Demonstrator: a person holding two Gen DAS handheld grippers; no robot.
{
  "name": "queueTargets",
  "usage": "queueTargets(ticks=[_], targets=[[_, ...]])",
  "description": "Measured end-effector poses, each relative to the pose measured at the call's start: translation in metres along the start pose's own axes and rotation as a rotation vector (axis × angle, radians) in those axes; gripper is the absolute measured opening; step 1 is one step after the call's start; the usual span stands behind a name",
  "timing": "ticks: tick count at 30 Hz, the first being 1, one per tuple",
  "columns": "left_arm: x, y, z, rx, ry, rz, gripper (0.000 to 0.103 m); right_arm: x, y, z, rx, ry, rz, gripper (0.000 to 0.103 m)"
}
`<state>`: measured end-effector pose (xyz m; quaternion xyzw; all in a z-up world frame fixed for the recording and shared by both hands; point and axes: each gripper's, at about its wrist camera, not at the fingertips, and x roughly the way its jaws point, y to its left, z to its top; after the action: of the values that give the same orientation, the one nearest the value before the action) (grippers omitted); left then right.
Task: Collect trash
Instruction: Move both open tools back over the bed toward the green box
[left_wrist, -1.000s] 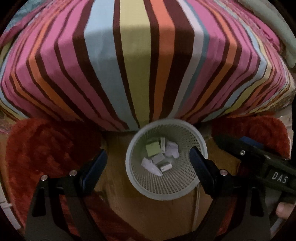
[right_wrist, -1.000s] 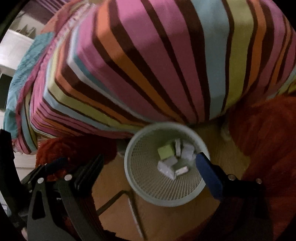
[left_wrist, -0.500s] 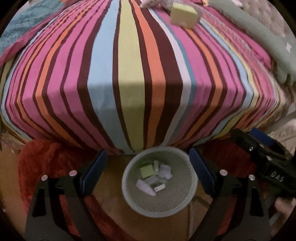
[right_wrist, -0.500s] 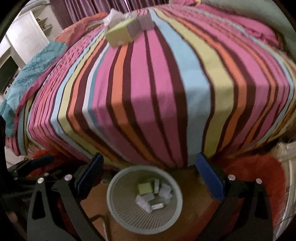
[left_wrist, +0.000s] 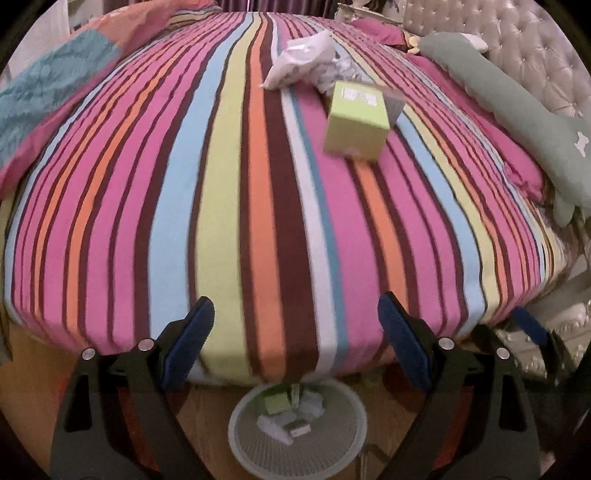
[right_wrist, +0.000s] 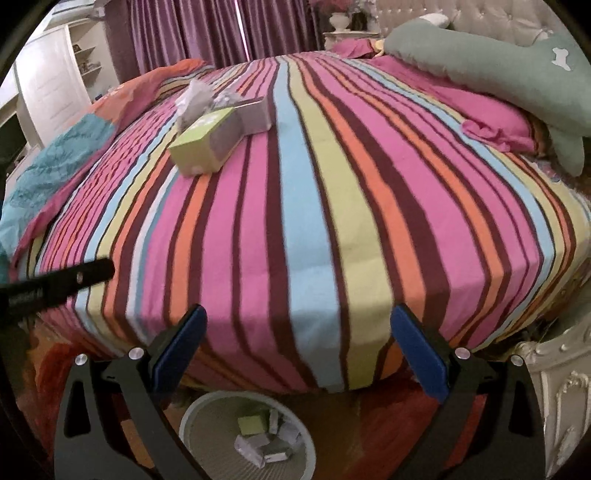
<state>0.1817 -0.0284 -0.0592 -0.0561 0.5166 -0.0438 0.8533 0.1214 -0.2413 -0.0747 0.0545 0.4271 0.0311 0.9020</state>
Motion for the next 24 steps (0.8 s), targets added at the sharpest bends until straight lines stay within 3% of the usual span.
queueTargets(ticks=[12, 24], targets=[[0.028, -0.020, 0.072, -0.032, -0.018, -0.014, 0.088, 0.011, -0.018, 0.057, -0.007, -0.091, -0.056, 0.095], [0.067, -0.031, 0.113, -0.033, 0.032, -0.041, 0.088, 0.033, -0.018, 0.102, -0.056, -0.124, -0.088, 0.095]])
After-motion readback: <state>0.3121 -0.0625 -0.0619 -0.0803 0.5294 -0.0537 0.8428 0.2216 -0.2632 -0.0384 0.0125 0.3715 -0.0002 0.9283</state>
